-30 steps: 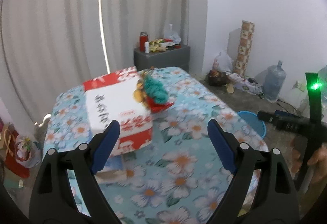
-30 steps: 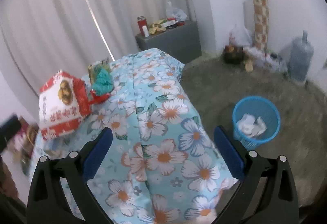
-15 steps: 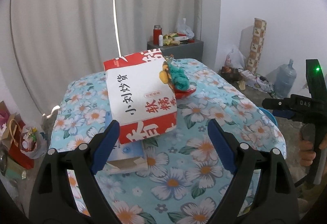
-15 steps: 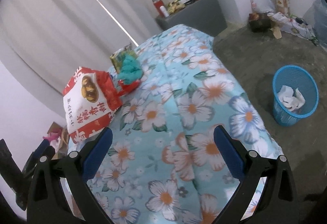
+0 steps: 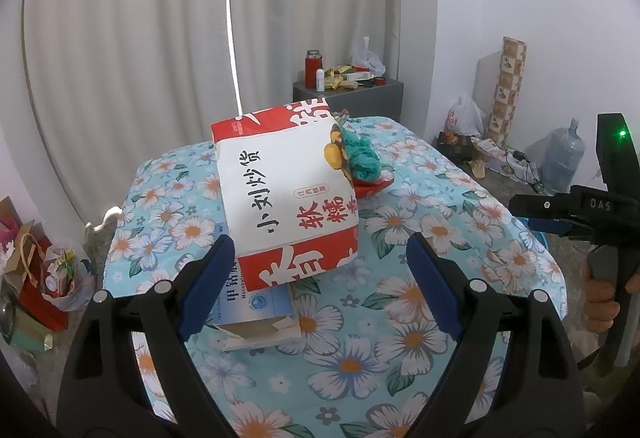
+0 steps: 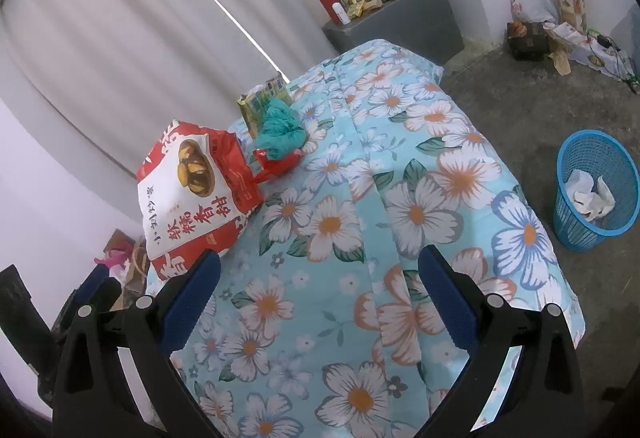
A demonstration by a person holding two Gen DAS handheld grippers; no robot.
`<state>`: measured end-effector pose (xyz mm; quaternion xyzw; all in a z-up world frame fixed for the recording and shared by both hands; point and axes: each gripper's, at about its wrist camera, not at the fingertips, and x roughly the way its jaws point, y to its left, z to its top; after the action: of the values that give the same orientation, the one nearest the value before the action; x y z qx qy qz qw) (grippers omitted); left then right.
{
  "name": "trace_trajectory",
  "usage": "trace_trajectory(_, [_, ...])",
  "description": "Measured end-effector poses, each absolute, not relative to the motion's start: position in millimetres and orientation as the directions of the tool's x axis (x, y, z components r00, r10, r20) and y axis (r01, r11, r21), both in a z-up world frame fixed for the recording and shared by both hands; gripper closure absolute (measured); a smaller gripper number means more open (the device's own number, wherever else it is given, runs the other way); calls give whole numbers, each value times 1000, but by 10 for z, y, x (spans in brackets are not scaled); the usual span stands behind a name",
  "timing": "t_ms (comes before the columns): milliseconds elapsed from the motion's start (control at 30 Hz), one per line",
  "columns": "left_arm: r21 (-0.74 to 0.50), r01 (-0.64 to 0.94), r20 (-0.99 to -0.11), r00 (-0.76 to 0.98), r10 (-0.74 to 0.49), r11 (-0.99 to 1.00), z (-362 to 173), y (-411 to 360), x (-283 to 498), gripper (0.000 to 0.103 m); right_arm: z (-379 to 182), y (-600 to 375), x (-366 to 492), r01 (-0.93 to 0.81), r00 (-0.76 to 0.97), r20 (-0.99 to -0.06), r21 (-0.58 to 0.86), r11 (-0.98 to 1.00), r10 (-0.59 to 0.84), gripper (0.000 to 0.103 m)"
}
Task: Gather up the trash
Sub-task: 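Move both tools toward the yellow snack packet and green plastic bag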
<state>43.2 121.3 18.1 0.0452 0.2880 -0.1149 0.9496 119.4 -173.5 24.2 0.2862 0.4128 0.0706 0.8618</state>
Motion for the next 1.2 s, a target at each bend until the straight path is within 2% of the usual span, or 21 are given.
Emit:
trace_trajectory(833, [25,245,-557,809,-190,969,192,1201,444,20,264,-1712,1299,80,647,-644,591,803,409,7])
trace_trajectory(1200, [41,358,-515,808,-287,933,212,863,406,20,315,-2046,1416,66,653,-617,624,778,440,7])
